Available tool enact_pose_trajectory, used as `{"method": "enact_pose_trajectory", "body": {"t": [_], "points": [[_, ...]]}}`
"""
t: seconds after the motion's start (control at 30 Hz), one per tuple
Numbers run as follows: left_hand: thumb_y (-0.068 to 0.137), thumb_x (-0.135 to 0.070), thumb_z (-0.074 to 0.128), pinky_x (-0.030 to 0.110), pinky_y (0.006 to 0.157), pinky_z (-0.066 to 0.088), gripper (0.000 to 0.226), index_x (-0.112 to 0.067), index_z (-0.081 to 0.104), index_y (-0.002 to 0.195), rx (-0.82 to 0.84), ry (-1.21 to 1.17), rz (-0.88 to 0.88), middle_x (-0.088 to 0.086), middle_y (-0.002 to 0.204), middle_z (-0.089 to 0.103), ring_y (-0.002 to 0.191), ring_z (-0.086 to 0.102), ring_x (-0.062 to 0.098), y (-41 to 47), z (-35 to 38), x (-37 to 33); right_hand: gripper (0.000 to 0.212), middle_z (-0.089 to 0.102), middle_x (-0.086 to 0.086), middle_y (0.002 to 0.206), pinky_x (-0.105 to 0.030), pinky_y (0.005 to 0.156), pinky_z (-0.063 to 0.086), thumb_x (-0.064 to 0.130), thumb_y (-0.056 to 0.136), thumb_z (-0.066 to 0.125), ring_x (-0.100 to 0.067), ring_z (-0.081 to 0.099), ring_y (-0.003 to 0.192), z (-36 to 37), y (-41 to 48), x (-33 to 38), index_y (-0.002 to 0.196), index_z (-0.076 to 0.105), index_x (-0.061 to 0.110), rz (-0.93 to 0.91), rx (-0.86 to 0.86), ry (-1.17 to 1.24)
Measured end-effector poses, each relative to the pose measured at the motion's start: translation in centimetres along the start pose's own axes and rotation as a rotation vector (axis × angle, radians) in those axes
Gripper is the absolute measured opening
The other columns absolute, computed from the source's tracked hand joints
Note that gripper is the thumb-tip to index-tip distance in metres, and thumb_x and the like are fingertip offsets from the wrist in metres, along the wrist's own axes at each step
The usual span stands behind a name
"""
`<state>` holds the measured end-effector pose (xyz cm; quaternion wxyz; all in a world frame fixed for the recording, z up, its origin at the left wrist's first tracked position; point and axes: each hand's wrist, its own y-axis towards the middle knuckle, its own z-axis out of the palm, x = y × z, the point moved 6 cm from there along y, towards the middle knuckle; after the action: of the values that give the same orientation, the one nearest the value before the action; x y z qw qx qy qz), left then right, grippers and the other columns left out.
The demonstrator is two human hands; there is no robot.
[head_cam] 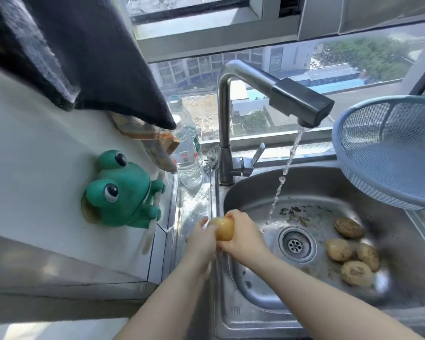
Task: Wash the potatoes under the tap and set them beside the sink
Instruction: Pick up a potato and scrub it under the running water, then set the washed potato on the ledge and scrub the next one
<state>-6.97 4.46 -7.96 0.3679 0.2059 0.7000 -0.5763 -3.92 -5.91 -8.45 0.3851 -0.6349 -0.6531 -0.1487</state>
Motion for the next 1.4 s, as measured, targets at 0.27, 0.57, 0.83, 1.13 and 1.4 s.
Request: {"method": "enact_pose_trajectory", "body": {"t": [0.27, 0.57, 0.83, 1.13, 1.4], "points": [[0.087, 0.008, 0.042, 0.035, 0.076, 0.050, 0.044, -0.014, 0.055, 0.123, -0.046, -0.023, 0.110, 0.014, 0.101, 0.067, 0.086, 0.061, 0.025, 2.0, -3.5, -1.3, 0.057, 0.048, 0.000, 0.131, -0.035, 0.099, 0.034, 0.036, 0.080, 0.064, -0.024, 0.041, 0.120, 2.9, 4.9, 4.4, 0.132, 0.045, 0.023, -0.122, -0.116, -0.170], [0.098, -0.008, 0.044, 0.038, 0.108, 0.038, 0.053, -0.013, 0.030, 0.148, -0.036, 0.085, 0.116, -0.003, 0.120, 0.048, 0.115, 0.048, 0.015, 1.7, -4.0, -1.5, 0.061, 0.049, 0.002, 0.135, -0.037, 0.099, 0.030, 0.042, 0.084, 0.062, -0.024, 0.037, 0.125, 3.8, 6.0, 4.4, 0.137, 0.041, 0.022, -0.138, -0.134, -0.211], [0.094, -0.003, 0.046, 0.034, 0.083, 0.052, 0.021, -0.021, 0.058, 0.094, -0.013, 0.227, 0.126, 0.006, 0.099, 0.063, 0.082, 0.059, 0.014, 1.3, -2.3, 0.0, 0.049, 0.051, 0.002, 0.131, -0.035, 0.098, 0.039, 0.033, 0.089, 0.057, -0.021, 0.045, 0.118, 2.5, 0.0, 0.5, 0.135, 0.044, 0.024, -0.163, -0.058, -0.123], [0.092, -0.013, 0.049, 0.025, 0.067, 0.042, 0.017, -0.019, 0.058, 0.106, 0.507, 0.676, 0.076, 0.003, 0.094, 0.060, 0.080, 0.054, 0.014, -0.2, 11.8, 4.8, 0.024, 0.066, -0.002, 0.109, -0.029, 0.076, 0.049, 0.024, 0.088, 0.054, -0.023, 0.062, 0.091, -4.9, -2.7, -16.5, 0.110, 0.062, 0.019, 0.372, 0.202, -0.351], [0.093, -0.024, 0.049, 0.027, 0.070, 0.044, 0.013, -0.032, 0.056, 0.101, 0.548, 0.822, 0.110, -0.003, 0.105, 0.062, 0.089, 0.061, 0.016, 0.4, 16.1, 5.1, 0.037, 0.043, -0.011, 0.138, -0.040, 0.097, 0.041, 0.012, 0.093, 0.048, -0.030, 0.042, 0.126, -9.6, 0.0, -25.0, 0.130, 0.048, 0.013, 0.396, 0.214, -0.737]]}}
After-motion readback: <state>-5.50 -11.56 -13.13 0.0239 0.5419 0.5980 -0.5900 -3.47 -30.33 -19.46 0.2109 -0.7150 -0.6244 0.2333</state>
